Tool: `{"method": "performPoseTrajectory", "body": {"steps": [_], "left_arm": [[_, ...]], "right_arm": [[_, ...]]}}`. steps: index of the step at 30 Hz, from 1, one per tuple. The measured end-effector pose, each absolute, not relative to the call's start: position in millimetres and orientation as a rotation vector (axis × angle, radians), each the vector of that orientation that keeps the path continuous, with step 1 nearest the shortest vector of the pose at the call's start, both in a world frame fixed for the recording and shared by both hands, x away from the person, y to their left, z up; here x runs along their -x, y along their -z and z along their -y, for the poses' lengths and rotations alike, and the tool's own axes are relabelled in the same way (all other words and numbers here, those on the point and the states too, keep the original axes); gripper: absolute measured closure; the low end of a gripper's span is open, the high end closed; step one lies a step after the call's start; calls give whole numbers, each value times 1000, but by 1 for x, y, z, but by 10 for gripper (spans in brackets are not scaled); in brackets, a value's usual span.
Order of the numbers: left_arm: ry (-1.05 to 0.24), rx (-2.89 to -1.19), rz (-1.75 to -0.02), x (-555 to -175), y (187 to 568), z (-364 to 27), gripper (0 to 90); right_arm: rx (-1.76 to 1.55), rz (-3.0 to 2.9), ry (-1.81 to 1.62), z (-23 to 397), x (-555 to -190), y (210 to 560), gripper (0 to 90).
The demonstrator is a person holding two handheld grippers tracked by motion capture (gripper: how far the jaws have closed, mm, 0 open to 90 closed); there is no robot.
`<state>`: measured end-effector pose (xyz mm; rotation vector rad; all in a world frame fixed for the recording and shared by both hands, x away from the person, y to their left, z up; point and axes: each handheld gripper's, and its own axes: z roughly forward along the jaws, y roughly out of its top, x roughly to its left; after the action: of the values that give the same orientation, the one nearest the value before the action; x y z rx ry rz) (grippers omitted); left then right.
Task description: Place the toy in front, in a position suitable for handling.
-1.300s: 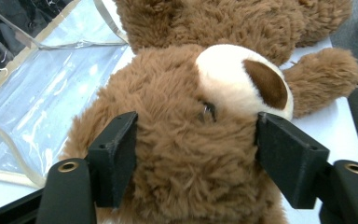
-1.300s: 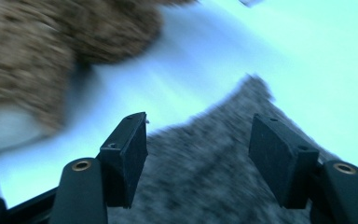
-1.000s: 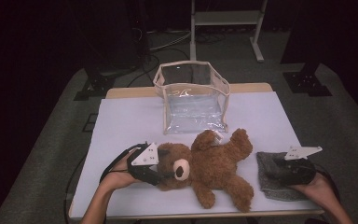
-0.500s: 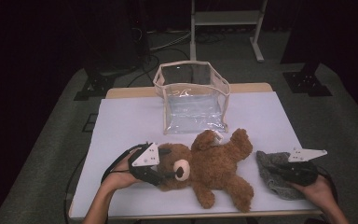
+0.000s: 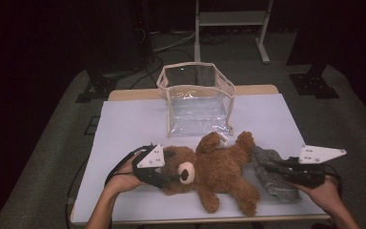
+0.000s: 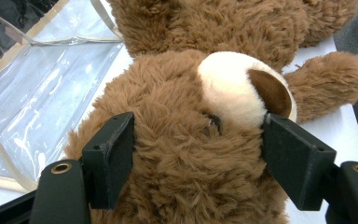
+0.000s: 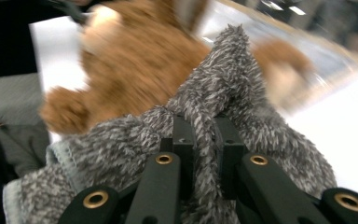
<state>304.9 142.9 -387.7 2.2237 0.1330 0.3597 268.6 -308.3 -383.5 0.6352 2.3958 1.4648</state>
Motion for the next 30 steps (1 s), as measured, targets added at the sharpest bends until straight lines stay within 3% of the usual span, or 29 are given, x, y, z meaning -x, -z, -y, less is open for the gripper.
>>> {"method": "performPoseTrajectory", "body": {"steps": [10, 23, 30], "left_arm": [[-369, -2232, -152, -305, 389, -142, 277], [-390, -2215, -123, -298, 382, -142, 278], [-383, -2247, -35, -292, 381, -128, 271]], "right_arm": [[-272, -2519, -1457, 202, -277, 379, 814], [-446, -2548, -1388, 254, -260, 410, 813], [-373, -2514, -1395, 234, -268, 397, 814]]}}
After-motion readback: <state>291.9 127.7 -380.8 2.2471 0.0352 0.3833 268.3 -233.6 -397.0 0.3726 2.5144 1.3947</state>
